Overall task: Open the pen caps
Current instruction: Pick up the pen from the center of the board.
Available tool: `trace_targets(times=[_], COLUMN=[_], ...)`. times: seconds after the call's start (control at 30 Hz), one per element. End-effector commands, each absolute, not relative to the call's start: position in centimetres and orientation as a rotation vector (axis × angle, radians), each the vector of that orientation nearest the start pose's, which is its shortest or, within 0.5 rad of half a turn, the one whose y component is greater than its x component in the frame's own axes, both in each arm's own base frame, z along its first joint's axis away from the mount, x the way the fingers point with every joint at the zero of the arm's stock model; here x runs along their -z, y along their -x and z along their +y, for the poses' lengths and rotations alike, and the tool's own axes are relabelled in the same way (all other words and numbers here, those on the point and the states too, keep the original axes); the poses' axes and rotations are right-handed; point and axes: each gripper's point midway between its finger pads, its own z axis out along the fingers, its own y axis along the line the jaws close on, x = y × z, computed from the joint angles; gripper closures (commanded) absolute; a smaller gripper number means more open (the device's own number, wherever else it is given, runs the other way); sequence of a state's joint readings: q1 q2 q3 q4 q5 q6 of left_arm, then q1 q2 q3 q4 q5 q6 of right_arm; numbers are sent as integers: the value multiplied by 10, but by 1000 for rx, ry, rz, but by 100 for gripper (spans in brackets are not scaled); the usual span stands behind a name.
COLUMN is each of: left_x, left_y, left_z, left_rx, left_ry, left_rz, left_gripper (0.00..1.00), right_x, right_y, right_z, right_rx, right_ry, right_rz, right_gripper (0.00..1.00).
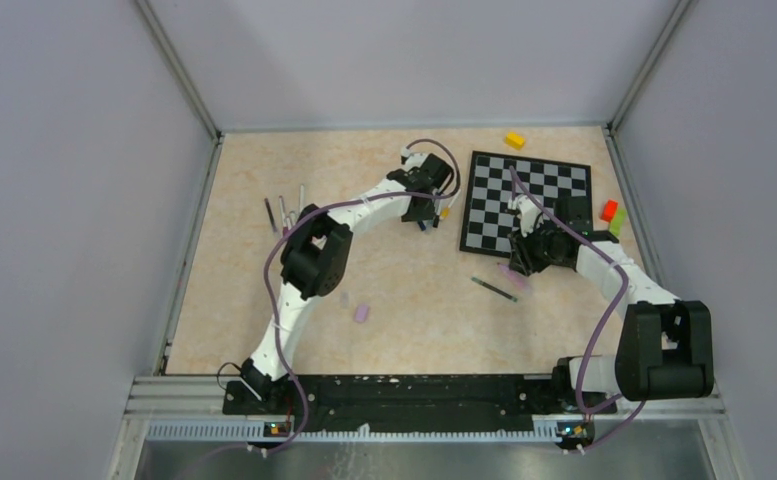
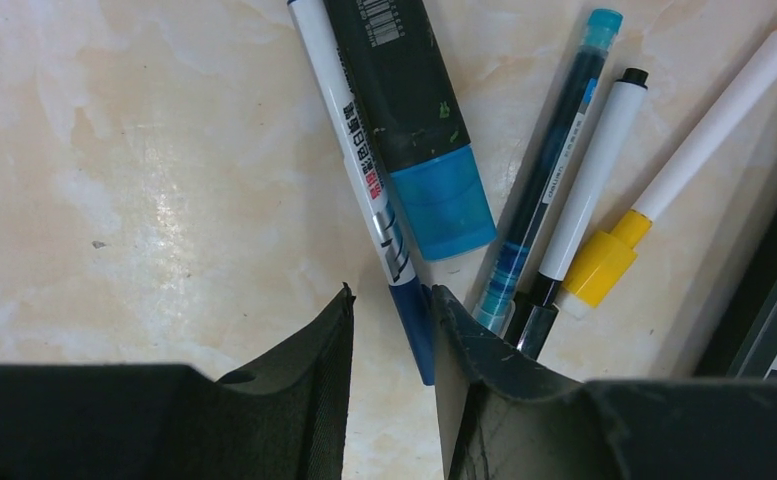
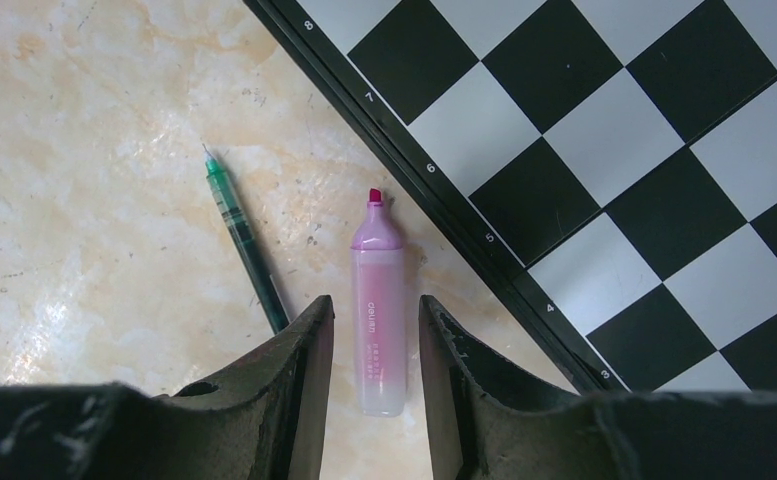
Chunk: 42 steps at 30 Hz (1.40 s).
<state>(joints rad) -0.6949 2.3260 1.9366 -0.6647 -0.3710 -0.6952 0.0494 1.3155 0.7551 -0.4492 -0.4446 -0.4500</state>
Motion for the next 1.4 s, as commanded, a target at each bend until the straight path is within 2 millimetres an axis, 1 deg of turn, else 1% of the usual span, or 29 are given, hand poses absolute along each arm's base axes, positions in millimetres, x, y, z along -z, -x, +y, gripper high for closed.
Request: trace_targets(times=[0.0,0.17,0.27,0.37,0.5,0.53,0.63,0.7,0.8,0.83,0.87,0.97,1.07,1.23,1.37], left_x=[-41,-28,-25,-25,-22,-16,-17,-18,-23,-24,-25,-22,-19,-18,-12], left_y=[-447,-439,-436,-431,-415,-406,-391,-383,-376,-375,-375,-375,-383,-405,-412], left_z=[-321,-313,-306,-297,-278,-271,-258,-252,-244,-241,-241,-238,-234,-230,-228], left_rx=[66,27,4,-14,-50,-69,-80,-82,-85,-87,-80,-52,-22,58,100], left_ry=[107,97,102,110,118,114,115,109,82,77,68,46,47,23,-8], left_rz=[2520,2566,2580,2590,2618,2636,2648,2644,2638,2638,2639,2663,2681,2686,2718], left_gripper=[64,70,75,77,80,81,82,82,81,80,78,69,63,63,63], right_x=[-86,-87,-87,-88,-89,-89,-90,-91,-91,-91,-90,-91,-91,-90,-89], right_y=[-305,-304,-304,-304,-303,-303,-303,-303,-302,-302,-302,-302,-301,-301,-301], right_z=[72,72,72,72,73,73,74,74,75,75,75,76,76,75,75], right_rx=[-369,-371,-370,-370,-376,-377,-380,-382,-387,-387,-388,-391,-393,-391,-392], right_ry=[759,761,762,762,765,765,767,768,770,770,769,773,774,778,780], right_rz=[2297,2293,2290,2289,2282,2282,2279,2276,2273,2274,2276,2272,2272,2272,2274], right_gripper=[64,64,64,64,64,64,64,64,64,64,64,64,64,64,64])
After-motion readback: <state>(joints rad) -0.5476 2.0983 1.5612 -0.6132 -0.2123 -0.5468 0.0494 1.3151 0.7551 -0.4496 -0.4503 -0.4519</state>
